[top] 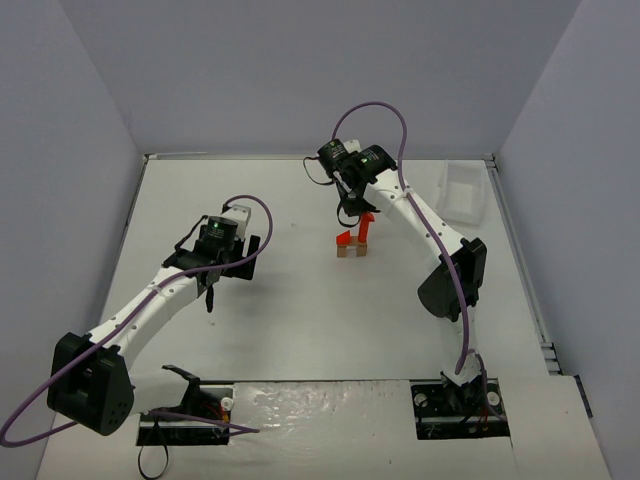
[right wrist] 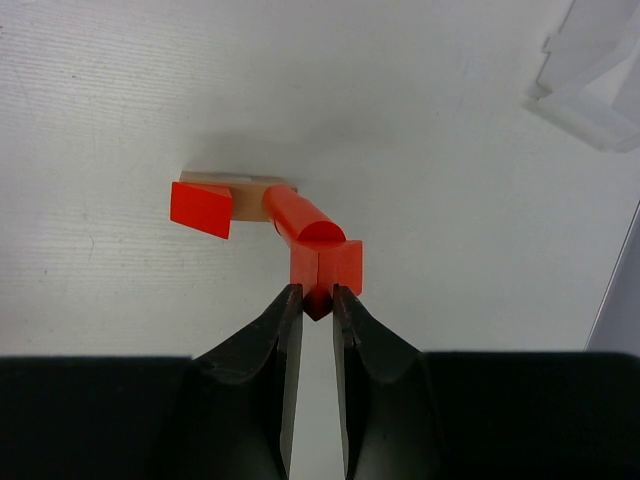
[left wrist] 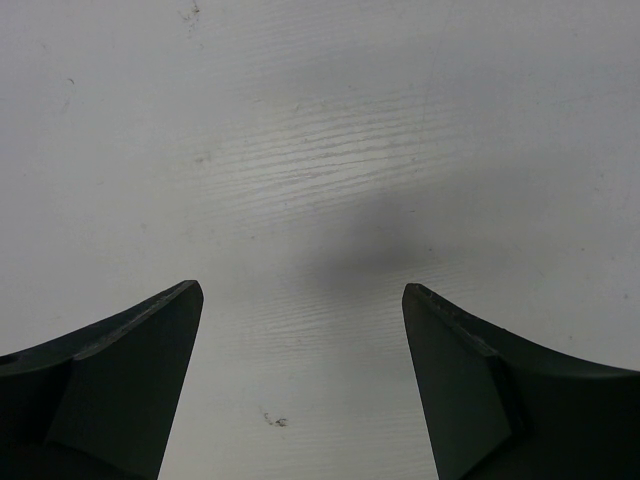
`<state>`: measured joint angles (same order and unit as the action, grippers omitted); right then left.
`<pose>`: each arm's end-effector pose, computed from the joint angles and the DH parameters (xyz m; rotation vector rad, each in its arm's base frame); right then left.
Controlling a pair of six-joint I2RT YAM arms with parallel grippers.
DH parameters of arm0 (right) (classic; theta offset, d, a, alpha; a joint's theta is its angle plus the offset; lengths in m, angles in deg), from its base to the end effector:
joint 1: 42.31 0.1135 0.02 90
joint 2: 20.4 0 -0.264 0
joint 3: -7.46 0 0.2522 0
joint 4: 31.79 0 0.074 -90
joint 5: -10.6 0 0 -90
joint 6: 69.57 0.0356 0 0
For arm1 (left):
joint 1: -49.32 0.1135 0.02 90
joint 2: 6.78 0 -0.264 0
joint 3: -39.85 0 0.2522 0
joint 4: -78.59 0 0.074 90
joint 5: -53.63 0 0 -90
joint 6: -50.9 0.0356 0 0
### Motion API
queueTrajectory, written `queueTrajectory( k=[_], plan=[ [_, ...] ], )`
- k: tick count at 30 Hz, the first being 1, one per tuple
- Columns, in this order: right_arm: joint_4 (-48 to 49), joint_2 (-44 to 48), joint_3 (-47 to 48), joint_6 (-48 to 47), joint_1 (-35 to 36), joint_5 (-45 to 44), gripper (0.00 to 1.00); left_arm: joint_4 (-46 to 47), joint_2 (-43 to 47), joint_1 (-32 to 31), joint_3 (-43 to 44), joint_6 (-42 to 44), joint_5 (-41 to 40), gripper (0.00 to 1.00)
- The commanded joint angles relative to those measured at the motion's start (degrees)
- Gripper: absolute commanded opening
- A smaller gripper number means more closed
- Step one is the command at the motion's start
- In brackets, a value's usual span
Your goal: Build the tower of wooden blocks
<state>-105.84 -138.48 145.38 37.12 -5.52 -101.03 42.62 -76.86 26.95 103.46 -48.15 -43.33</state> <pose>0.3635 0.2555 0.3451 -0.2755 2.4102 -0.0613 0.2433 -0.0955 0.2595 0.2063 2.2996 -0.1403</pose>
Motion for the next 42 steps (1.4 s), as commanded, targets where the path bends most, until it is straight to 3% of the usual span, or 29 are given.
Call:
queueTrajectory(
  k=[1, 7, 15, 42],
  plan=[
    [0.05, 1.58, -0.23, 1.12, 0.21, -1.61, 0.16, 1.48, 1.58, 0.22, 1.18, -0.61, -0.42, 0.79],
    [0.21, 1.69, -0.53, 1.15, 0.21, -1.63, 0.15, 1.42, 1.59, 0.22, 1.22, -0.61, -0.48, 0.79],
    [0.44, 2.24, -0.5, 1.33, 0.21, -2.1, 0.01, 1.47, 1.67, 0.22, 1.22, -0.61, -0.51, 0.78],
    [1.69, 4.35, 0.65, 1.88, 1.55, -5.94, 0.0, 1.48, 1.62, 0.22, 1.22, -0.61, -0.54, 0.79]
  ],
)
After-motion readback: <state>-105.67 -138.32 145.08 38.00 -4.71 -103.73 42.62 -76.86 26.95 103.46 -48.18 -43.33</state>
